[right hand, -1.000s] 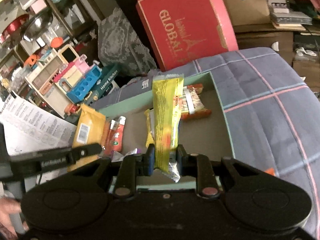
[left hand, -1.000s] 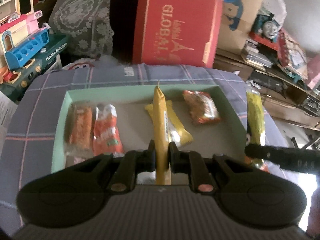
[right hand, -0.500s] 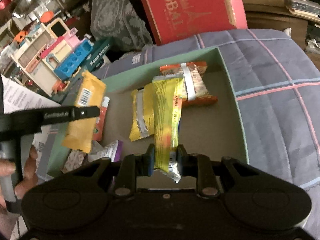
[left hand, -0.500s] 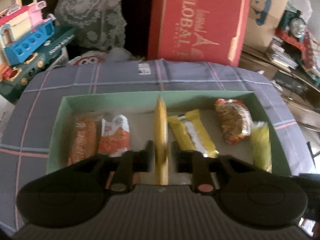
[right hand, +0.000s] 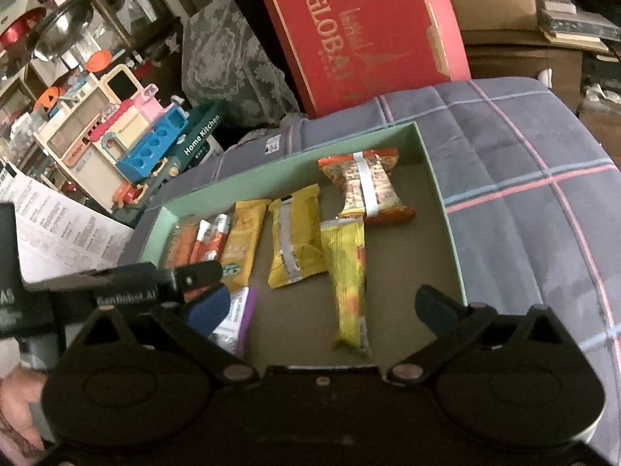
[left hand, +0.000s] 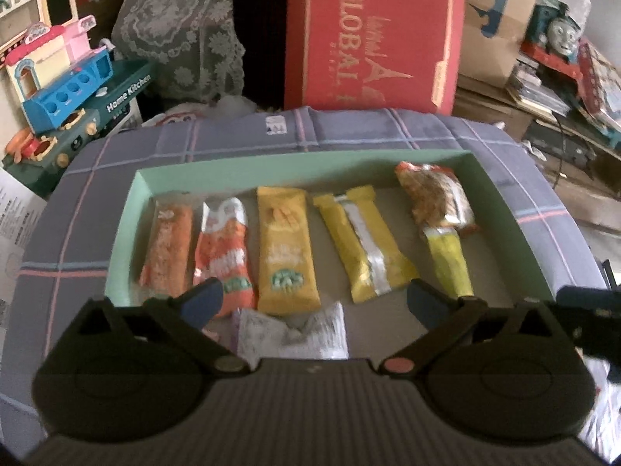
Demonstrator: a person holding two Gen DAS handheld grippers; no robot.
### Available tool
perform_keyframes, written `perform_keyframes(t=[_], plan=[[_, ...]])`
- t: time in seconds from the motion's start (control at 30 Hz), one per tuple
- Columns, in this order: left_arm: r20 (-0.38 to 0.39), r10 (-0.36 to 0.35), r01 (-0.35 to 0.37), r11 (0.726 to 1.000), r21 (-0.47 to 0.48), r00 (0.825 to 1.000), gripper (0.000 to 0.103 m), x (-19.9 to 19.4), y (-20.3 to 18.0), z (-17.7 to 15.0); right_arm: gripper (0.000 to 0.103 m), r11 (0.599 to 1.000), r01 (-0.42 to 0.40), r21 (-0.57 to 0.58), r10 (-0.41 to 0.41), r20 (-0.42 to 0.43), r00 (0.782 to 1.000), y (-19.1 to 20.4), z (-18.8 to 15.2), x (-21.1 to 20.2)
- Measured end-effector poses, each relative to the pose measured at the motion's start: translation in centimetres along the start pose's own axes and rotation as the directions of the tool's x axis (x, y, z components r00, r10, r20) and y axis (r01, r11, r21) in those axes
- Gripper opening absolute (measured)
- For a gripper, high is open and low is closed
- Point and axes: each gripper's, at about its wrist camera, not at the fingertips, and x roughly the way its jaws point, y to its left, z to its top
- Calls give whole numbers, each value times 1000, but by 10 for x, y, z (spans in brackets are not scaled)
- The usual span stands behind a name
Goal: Organize snacks
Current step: 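Move both open tools back to the loose snack pile, then grasp a red foil packet with the left tool while the right tool grasps another red packet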
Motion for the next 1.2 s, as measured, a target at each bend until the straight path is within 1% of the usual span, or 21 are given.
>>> perform_keyframes(t=[0.3,0.5,0.7,0.83,0.93,1.07,1.2], plan=[[0,-54,54,998,-12,999,103,-45,-17,-36,103,1000,-2,29,0,42,999,-12,-18,-43],[-16,-68,69,997,20,998,103,-69,-34,-69,103,997,3,72,-7,54,999,-28,-42,-74],[-50,-66,69,996,61,997,103,-81,-48,-104,103,996,8,88,-13,58,998,-43,-69,-96],[-77,-60,67,994,91,995,103,-84,-54,-127,103,994,15,108,-20,44,999,-54,-88,-103],[-104,-57,67,992,102,993,103,-83,-57,-142,103,992,18,124,-21,22,1000,-59,-102,-102],[-145,-54,73,989,127,988,103,-78,-63,-163,103,993,40,115,-39,-10,999,-63,-121,-96],[-183,-65,91,987,136,981,103,-72,-66,-178,103,992,49,121,-48,-3,999,-65,-128,-93]])
